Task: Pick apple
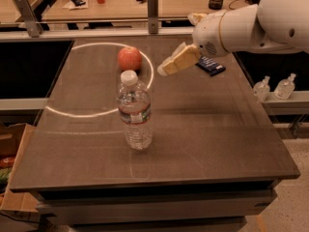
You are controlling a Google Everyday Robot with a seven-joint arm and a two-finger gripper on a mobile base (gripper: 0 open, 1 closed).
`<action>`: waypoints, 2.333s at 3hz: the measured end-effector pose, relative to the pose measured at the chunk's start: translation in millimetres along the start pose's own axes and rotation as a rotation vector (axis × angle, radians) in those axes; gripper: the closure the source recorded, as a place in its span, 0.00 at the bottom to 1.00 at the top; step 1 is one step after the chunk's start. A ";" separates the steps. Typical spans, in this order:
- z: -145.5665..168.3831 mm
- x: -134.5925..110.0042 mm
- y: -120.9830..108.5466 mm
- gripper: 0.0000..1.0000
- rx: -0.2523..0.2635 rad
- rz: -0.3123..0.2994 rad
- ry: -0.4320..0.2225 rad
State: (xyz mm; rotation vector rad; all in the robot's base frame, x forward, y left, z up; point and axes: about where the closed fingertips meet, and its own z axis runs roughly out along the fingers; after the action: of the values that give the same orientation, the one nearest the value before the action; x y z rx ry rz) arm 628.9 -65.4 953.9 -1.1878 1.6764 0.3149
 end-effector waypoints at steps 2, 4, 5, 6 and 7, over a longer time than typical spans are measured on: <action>29.7 18.1 -6.6 0.00 -0.015 0.131 -0.029; 77.0 41.5 -11.5 0.00 -0.095 0.203 -0.028; 97.8 38.1 -13.5 0.00 -0.132 0.190 -0.044; 119.3 28.1 -11.8 0.00 -0.162 0.180 -0.077; 139.7 15.4 -4.6 0.00 -0.201 0.167 -0.111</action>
Offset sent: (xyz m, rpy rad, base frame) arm 0.0463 0.0072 -0.0555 0.1845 0.1657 -0.0709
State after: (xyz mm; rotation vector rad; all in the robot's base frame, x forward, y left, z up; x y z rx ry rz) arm 713.1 19.0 879.3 -1.1551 1.6790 0.6546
